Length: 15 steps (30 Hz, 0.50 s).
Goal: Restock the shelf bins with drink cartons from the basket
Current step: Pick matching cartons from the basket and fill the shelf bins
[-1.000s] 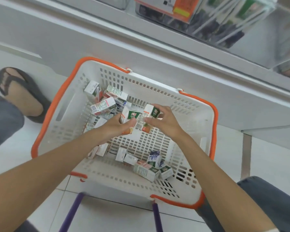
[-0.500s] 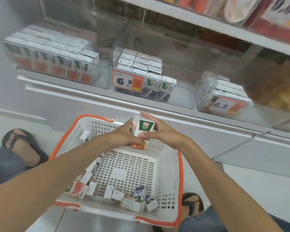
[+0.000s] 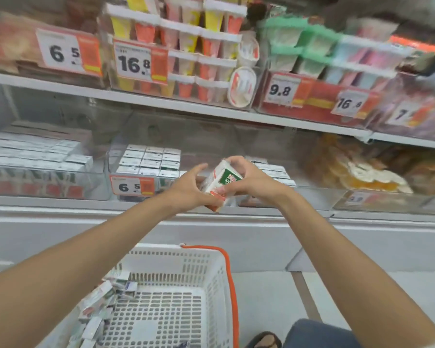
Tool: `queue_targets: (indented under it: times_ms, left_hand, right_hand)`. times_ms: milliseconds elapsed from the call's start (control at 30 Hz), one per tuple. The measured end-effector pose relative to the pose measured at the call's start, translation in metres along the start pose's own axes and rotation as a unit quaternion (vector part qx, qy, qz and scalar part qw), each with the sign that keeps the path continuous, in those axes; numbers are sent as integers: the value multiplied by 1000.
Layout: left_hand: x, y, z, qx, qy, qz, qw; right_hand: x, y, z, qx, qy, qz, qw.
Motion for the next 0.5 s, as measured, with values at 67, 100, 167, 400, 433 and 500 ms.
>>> queue_targets:
  times_ms: [67,100,167,400,433,500]
  left_hand:
    - [-18,-17,21,-8,-20,42,999]
    - [-27,-26,33,-17,-35,61,997]
    - [-42,-43,57,-48,-68,118,989]
    - [-54,-88,134,-74,-129,365,919]
    - [-51,-92,141,-70,-134,379,913]
    - [-46,-98,147,-72,-162,383,907]
  right_hand:
    - [-5,43,-4,-65,6,-8,998]
    - [-9,66,-6,-100,11,-4,995]
    - [-20,113,-9,-162,22,18,986]
    - [-56,244,-10,-295,41,-35,954]
    - [-60,257,-9,-298,43,-65,951]
    - [-73,279,-2,-285,28,-128,950]
Point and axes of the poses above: each hand's wrist, its own z-axis towards the middle knuckle, its own y-axis out of the back of the hand, x = y × z, the point moved 8 cm from there along z, towards the middle knuckle, and after that the axes turned 4 degrees about z, right-handed, at the moved point
